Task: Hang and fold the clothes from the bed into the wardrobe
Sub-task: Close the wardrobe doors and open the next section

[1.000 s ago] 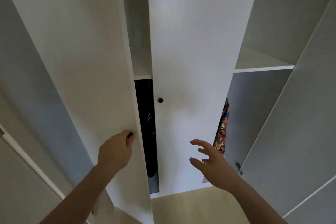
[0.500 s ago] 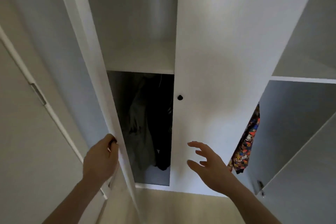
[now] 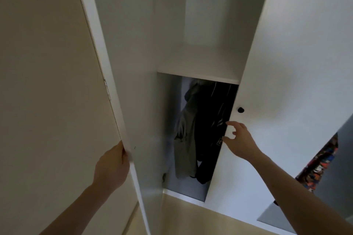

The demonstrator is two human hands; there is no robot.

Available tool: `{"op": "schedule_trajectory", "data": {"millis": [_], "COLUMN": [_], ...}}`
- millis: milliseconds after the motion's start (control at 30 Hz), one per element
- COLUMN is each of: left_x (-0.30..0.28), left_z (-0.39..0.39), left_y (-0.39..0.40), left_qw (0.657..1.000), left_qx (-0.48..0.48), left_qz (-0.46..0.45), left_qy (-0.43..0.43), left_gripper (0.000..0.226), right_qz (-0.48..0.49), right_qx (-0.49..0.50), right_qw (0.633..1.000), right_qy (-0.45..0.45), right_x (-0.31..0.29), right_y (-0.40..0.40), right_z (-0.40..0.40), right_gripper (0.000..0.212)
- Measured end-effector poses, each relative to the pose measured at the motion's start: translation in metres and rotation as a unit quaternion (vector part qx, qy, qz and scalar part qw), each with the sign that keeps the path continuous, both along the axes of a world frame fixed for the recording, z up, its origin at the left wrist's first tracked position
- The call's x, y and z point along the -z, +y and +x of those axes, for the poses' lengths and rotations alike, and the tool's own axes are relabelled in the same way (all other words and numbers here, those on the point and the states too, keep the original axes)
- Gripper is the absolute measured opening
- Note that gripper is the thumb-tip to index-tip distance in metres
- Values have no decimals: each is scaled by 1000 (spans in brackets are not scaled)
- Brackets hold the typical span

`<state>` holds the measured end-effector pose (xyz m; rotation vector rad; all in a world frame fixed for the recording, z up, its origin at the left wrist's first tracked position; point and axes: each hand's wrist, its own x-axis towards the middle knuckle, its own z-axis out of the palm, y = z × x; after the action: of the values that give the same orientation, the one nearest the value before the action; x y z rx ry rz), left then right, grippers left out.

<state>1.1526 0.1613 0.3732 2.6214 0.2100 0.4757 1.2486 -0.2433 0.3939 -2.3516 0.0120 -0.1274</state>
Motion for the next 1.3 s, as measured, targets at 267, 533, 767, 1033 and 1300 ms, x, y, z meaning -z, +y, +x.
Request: {"op": "schedule_trajectory", "data": {"millis": [267,533,767,1033,1300], "left_x": [9,10,6,-14,-35], "left_z": [1,-27,-57,-30,-19], "left_y": [2,-2,-80,-241,-443], "left_qw": [996,979,974,913,840], "left_qx": [64,12,167,390,538], "left_qz": [-64,-168,-122,-116,-72], "left_qy": [-16,-116,-89,-4,-1], "left_gripper": [25,54,106,82,68], "right_qz": [26,72,120,136,87], "right_qx": [-5,-70,17,199,443], "right_qw": [999,994,992,968,872], "right_qy": [30,41,37,-65,-191], "right_x": [45,46,33,15,-8], "right_y": [42,116,65,-93,-308], "right_z": [-39,-67,-107,-181,-309], "right_gripper": [55,59,55,52,59]}}
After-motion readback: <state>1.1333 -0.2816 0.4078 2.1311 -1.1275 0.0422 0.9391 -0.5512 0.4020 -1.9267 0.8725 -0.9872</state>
